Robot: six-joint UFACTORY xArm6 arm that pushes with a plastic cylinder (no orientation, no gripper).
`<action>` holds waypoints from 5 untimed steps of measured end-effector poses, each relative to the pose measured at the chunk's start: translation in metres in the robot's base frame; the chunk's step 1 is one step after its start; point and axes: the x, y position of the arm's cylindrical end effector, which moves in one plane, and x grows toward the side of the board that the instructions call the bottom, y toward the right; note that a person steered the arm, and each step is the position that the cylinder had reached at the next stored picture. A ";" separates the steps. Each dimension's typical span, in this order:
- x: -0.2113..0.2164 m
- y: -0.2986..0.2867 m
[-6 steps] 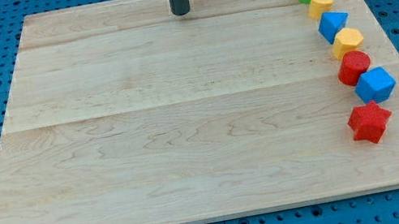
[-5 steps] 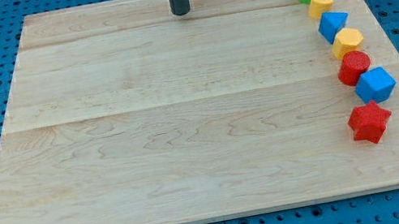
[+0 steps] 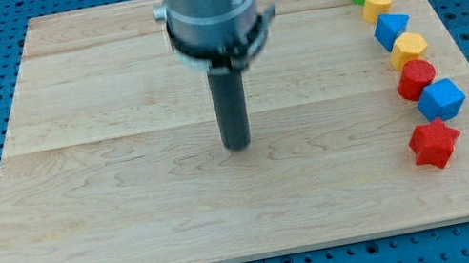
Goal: Place your hand at the bottom center
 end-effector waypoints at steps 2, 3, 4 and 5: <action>0.030 0.017; 0.060 0.053; 0.060 0.053; 0.062 0.092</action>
